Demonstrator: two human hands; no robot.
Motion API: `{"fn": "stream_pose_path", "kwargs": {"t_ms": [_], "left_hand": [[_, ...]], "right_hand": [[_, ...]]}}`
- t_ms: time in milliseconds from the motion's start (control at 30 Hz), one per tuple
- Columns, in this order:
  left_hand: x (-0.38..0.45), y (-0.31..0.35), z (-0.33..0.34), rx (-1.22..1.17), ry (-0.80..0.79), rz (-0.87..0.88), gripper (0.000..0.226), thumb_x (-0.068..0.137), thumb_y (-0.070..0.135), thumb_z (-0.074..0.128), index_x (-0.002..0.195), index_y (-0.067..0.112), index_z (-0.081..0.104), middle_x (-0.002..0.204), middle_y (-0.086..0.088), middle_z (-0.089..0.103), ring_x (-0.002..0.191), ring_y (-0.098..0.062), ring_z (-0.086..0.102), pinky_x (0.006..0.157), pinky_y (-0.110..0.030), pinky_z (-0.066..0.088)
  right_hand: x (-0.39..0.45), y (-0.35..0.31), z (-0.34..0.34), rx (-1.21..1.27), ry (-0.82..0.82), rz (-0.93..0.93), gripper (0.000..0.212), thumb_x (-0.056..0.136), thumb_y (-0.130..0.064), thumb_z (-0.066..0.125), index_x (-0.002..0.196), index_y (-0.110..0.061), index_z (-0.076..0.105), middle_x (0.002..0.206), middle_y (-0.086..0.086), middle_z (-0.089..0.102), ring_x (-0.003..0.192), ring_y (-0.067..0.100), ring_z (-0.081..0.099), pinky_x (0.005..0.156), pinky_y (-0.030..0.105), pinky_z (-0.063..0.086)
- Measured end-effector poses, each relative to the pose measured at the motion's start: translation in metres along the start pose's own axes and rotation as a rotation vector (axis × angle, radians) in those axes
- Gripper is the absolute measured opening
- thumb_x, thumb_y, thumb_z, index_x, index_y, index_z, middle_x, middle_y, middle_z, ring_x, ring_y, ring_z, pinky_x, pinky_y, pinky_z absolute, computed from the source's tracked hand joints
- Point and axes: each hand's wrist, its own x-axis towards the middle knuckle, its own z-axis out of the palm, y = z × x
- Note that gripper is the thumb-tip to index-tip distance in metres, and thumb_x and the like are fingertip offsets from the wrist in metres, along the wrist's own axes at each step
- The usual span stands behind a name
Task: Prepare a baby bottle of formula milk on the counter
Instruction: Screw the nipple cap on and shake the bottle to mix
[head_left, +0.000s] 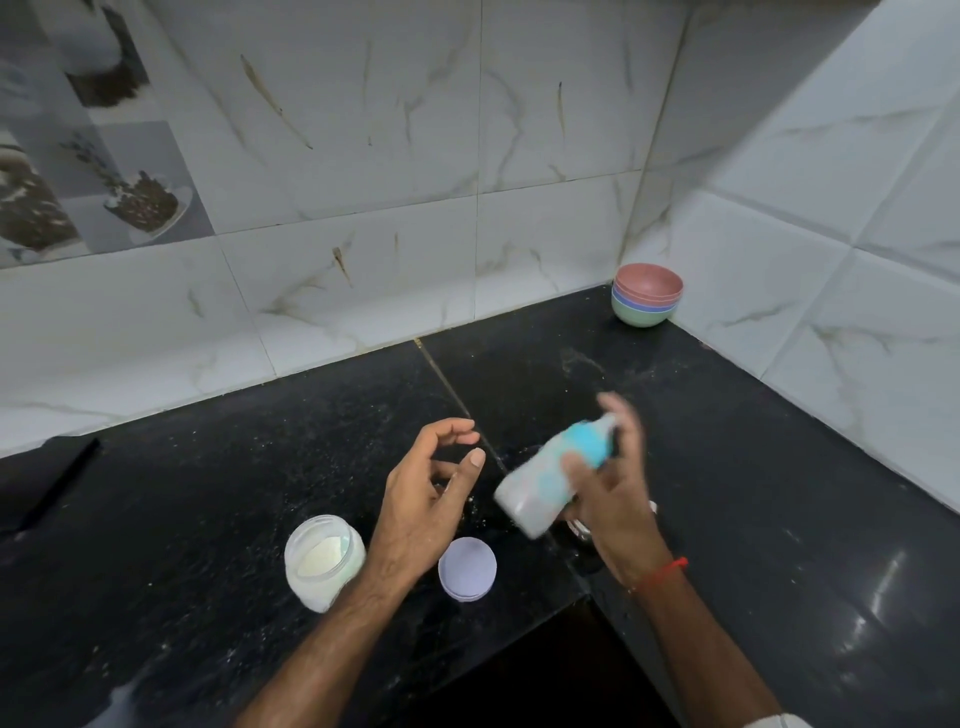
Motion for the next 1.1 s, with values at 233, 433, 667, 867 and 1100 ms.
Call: {"fn": "stream_pose_path", "kwargs": {"t_ms": [233,433,667,867,1100], "left_hand": [[-0.002,-0.001,-0.002,0.0,0.01,-0.002,0.026,0.1,0.028,0.067,0.124,0.037,0.061,0.12,0.022,0.07,0.087,-0.017,0.075,0.08,-0.046,0.061],[-0.003,0.0,0.0,0.011,0.013,-0.006,0.027,0.099,0.026,0.068,0.124,0.035,0.062,0.119,0.02,0.071,0.086,-0.016,0.075,0.078,-0.044,0.059],[-0.004,0.002,0.001,0.012,0.008,0.006,0.027,0.1,0.027,0.066,0.125,0.034,0.061,0.12,0.021,0.07,0.087,-0.016,0.075,0.076,-0.041,0.06],[-0.003,0.004,0.003,0.008,-0.009,0.0,0.028,0.099,0.025,0.068,0.125,0.034,0.063,0.119,0.022,0.07,0.087,-0.017,0.075,0.083,-0.047,0.062],[-0.003,0.002,-0.002,0.012,0.009,-0.007,0.026,0.099,0.027,0.067,0.123,0.036,0.062,0.119,0.021,0.07,0.087,-0.018,0.075,0.08,-0.047,0.06]], "right_hand": [[0.008,0.005,-0.005,0.388,0.343,-0.054,0.067,0.095,-0.037,0.069,0.152,-0.028,0.034,0.136,0.019,0.057,0.102,0.031,0.069,0.06,0.039,0.061],[-0.006,0.003,0.004,-0.053,-0.1,0.073,0.075,0.085,-0.007,0.071,0.146,-0.033,0.036,0.108,0.018,0.063,0.082,0.016,0.069,0.056,0.029,0.059],[0.009,0.0,-0.001,0.472,0.372,-0.052,0.057,0.101,-0.035,0.057,0.151,-0.031,0.03,0.131,0.008,0.054,0.102,0.03,0.068,0.058,0.044,0.062],[-0.005,0.011,0.005,-0.082,-0.076,0.078,0.076,0.081,-0.015,0.08,0.14,-0.045,0.042,0.116,0.023,0.064,0.089,0.024,0.071,0.057,0.035,0.061],[0.008,0.009,-0.006,0.511,0.394,-0.03,0.056,0.102,-0.031,0.055,0.152,-0.027,0.032,0.133,0.01,0.059,0.108,0.033,0.068,0.061,0.043,0.063]]}}
